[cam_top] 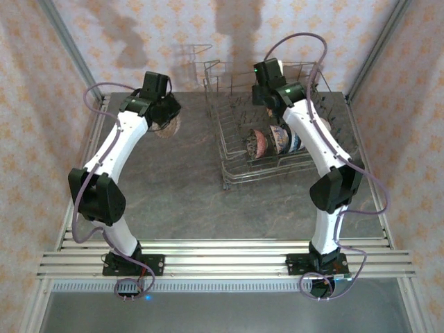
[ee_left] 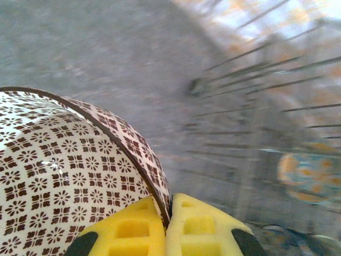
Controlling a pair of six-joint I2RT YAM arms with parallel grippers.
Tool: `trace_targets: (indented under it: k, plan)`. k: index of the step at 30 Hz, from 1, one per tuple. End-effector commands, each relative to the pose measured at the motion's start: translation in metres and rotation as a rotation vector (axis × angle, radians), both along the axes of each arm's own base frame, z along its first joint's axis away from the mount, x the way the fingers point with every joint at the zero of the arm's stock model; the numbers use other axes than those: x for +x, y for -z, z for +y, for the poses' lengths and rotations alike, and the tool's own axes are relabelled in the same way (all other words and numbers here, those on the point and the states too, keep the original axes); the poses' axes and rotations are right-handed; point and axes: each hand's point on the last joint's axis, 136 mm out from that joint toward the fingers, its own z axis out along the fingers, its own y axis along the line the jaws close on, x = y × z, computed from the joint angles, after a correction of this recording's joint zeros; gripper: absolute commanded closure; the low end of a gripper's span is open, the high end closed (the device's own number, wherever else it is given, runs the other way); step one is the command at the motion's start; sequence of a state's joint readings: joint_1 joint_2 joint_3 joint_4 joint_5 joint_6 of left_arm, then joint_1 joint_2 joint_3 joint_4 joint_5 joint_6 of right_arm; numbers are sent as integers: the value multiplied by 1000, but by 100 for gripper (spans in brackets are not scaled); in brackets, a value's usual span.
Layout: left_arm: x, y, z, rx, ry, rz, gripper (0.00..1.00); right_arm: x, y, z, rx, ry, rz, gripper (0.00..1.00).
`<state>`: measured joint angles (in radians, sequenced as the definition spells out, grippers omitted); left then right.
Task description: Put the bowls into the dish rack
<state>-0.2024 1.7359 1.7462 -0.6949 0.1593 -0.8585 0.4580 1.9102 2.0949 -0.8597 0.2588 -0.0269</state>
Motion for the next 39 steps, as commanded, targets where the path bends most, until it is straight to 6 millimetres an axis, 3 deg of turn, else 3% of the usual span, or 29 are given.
trace_targets:
  k: [1,7,11,17,24,29,39]
  plan:
    - [19,-69,-8,-109,-76,-213,100,-8,-20,47,87,-236,-28,21]
    - [28,-118,-38,-200,-74,-334,100,-44,-51,117,247,-544,-107,25]
    - [29,-143,-56,-225,-62,-387,100,-56,-63,139,280,-616,-184,25]
    - [26,-165,-75,-240,-55,-431,100,-63,-77,158,370,-653,-240,29]
    - [21,-175,-89,-237,-50,-455,100,-60,-89,165,421,-596,-324,33]
    - [23,-176,-97,-244,-46,-454,100,-56,-87,169,439,-581,-338,35]
    - [23,-184,-105,-244,-63,-472,100,-22,-74,141,411,-293,-375,45]
